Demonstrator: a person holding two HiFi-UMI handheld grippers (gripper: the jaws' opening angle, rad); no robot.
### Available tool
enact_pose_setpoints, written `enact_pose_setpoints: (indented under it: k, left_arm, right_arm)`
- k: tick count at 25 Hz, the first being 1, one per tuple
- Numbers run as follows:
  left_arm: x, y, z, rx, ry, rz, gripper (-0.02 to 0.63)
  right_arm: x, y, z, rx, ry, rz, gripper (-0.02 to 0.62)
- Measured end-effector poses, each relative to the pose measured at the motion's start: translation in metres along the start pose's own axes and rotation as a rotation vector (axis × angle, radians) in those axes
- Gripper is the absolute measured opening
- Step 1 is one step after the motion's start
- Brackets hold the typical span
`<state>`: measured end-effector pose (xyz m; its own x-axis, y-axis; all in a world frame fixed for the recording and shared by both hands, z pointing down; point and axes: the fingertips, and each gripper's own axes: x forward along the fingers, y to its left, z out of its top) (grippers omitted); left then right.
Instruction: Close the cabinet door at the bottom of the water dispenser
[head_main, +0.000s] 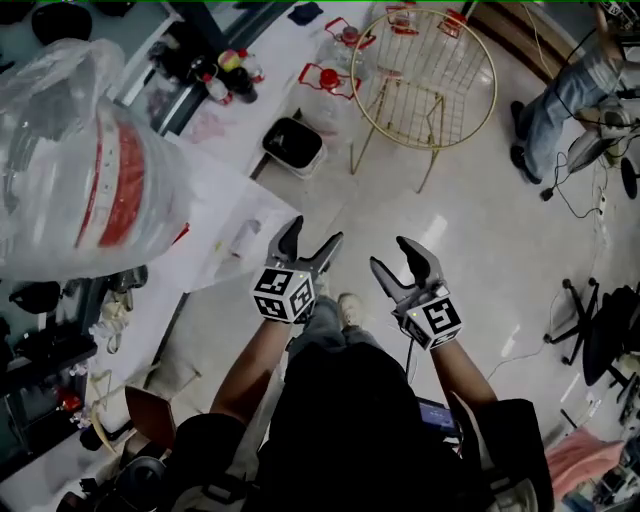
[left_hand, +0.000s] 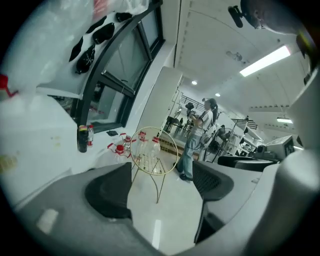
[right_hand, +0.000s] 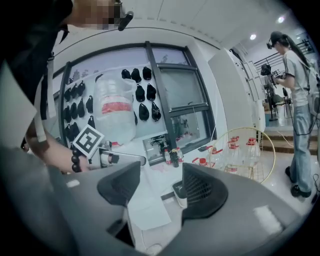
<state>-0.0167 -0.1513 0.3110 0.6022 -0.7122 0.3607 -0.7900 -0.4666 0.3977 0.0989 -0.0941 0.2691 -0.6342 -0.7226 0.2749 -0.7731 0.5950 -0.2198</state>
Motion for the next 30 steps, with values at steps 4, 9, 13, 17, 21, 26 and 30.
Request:
enact_pose_setpoints:
  k: [4, 9, 13, 17, 21, 26, 30]
  left_arm:
    - [-0.035, -0.039, 0.045, 0.08, -0.071, -0.023, 0.377]
    - [-0.073, -0.069, 0.081, 0.144, -0.141, -0.013, 0.348]
    - [-0.107, -0.078, 0.091, 0.144, -0.2, 0.035, 0.263]
    - [-0.137, -0.087, 0.089, 0.145, -0.235, 0.087, 0.218]
    - [-0.165, -0.091, 0.088, 0.153, -0.257, 0.124, 0.195]
    - [-0.189, -0.085, 0.096, 0.194, -0.274, 0.155, 0.145]
    - [-0.212, -0.078, 0.103, 0.191, -0.313, 0.177, 0.113]
  right_arm:
    - [-0.025, 0.01, 0.034, -0.048, -0.045, 0.024, 0.251]
    - [-0.05, 0.028, 0.066, -0.09, -0.099, 0.065, 0.224]
    - [-0.058, 0.052, 0.078, -0.103, -0.13, 0.113, 0.224]
    - [-0.064, 0.069, 0.074, -0.135, -0.132, 0.179, 0.215]
    - [-0.063, 0.086, 0.083, -0.145, -0.145, 0.223, 0.204]
    - [-0.06, 0.104, 0.102, -0.158, -0.176, 0.243, 0.183]
    - [-0.057, 0.114, 0.105, -0.195, -0.195, 0.247, 0.158]
